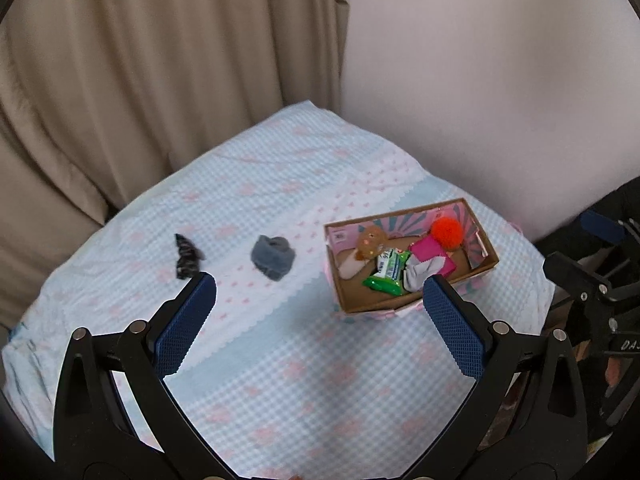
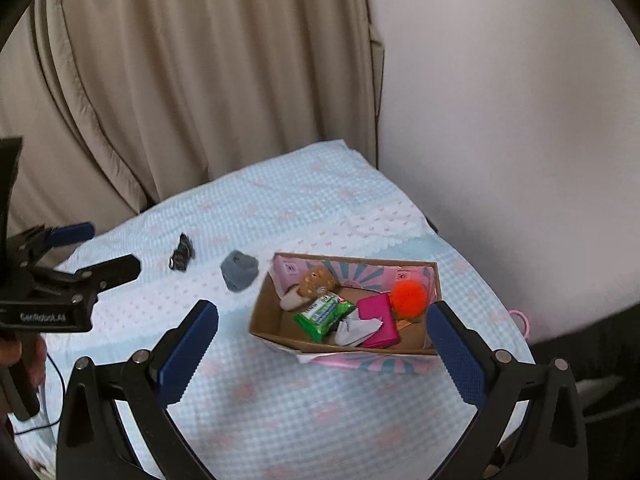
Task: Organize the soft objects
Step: 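Lift both open grippers out of the box toward the remaining items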
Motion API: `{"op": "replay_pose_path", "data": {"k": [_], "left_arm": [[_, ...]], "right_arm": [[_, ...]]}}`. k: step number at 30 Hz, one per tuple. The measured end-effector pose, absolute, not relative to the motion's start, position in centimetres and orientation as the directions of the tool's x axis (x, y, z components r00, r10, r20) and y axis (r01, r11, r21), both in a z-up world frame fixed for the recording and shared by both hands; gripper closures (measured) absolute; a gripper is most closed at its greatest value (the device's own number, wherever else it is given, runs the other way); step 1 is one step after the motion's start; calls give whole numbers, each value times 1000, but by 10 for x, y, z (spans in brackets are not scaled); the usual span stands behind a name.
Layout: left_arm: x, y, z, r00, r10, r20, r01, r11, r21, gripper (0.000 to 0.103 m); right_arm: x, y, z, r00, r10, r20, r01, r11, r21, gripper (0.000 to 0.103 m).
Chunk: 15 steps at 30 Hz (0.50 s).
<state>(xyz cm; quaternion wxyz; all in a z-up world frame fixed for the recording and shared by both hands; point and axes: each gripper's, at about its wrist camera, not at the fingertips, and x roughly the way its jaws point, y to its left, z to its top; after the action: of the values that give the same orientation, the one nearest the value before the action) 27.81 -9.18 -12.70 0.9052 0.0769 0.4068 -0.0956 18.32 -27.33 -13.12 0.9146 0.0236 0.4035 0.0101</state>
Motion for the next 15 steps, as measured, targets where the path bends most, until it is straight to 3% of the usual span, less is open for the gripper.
{"op": "replay_pose_path", "data": {"k": [7, 15], "left_arm": [[237, -19, -104, 729, -100, -678, 189, 980, 59, 0], [235, 57, -112, 746, -73, -662, 135, 990, 44, 0]], "right_arm": [[149, -220, -102, 749, -19, -662, 80, 995, 61, 0], [150, -158, -106, 761, -20, -648, 81, 995, 65, 0]]}}
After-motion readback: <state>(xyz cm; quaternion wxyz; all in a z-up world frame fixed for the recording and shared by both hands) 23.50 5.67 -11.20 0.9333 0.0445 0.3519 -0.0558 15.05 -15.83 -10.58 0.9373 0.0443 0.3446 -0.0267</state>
